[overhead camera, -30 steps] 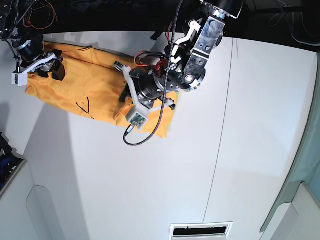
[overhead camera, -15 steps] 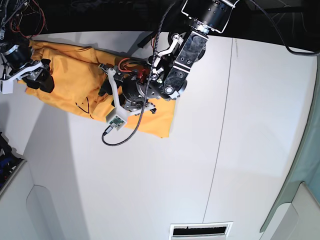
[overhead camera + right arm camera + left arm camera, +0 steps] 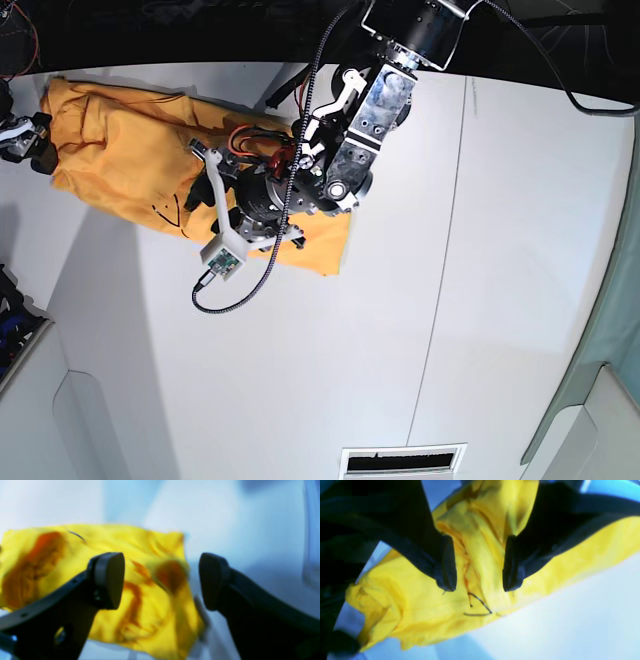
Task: Layout the t-shirt on the table in an organized manner, then fold the t-shirt properly
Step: 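Lay the held end onto the strip with the left gripper, folding it in half, then grasp the folded bundle with both grippers from opposite sides, then fold the bundle over again with the left gripper toward the right gripper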
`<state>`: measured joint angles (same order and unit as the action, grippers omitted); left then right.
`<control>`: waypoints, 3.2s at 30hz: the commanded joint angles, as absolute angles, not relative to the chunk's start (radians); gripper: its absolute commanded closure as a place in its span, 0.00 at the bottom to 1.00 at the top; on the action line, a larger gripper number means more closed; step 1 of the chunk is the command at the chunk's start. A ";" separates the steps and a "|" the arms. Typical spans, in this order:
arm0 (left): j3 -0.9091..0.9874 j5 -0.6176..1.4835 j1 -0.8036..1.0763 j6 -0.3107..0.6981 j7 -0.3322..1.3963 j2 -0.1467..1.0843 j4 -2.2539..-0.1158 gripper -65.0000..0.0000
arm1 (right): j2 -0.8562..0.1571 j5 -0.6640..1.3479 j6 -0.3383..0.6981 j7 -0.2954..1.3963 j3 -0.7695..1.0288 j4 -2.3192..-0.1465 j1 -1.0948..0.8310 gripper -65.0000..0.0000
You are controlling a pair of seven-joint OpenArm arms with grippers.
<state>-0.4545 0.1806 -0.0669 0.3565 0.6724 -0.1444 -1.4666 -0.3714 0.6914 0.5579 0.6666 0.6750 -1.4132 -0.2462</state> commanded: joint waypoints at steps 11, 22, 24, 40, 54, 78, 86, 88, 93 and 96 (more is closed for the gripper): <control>-0.457 0.178 -0.083 0.362 0.655 -0.157 -1.492 0.49 | -0.379 0.716 0.576 0.625 0.677 -1.228 -0.205 0.31; -0.457 0.179 -0.083 0.350 0.684 -0.157 -1.578 0.49 | -0.379 0.744 0.579 0.633 0.595 -1.222 -0.195 0.57; -0.457 0.179 -0.083 0.314 0.685 -0.157 -1.583 0.49 | -0.379 0.745 0.580 0.629 0.577 -1.222 -0.195 0.72; -0.246 0.179 -0.057 0.279 0.689 -0.041 -1.583 0.49 | -0.434 0.733 0.580 0.585 0.685 -1.223 -0.194 1.00; -0.257 0.206 0.074 0.276 0.562 0.030 -1.338 0.49 | -0.233 0.928 0.581 0.762 0.651 -1.715 -0.192 1.00; -0.081 0.240 0.070 0.281 0.625 0.104 -1.386 0.49 | 0.017 0.534 0.580 0.598 0.088 -1.778 -0.143 0.36; -0.070 0.300 0.073 0.348 0.730 0.146 -1.702 0.85 | 0.014 0.496 0.527 0.595 0.307 -1.777 0.019 1.00; -0.105 0.331 0.073 0.361 0.729 0.151 -1.793 0.97 | 0.005 0.492 0.529 0.599 0.350 -1.776 0.067 1.00; -0.309 0.332 0.101 0.364 0.683 0.143 -1.896 1.00 | -0.065 0.401 0.530 0.579 0.350 -1.665 0.162 1.00; -0.452 0.283 0.100 0.363 0.676 0.099 -1.882 1.00 | -0.129 0.366 0.531 0.525 0.310 -1.457 0.245 1.00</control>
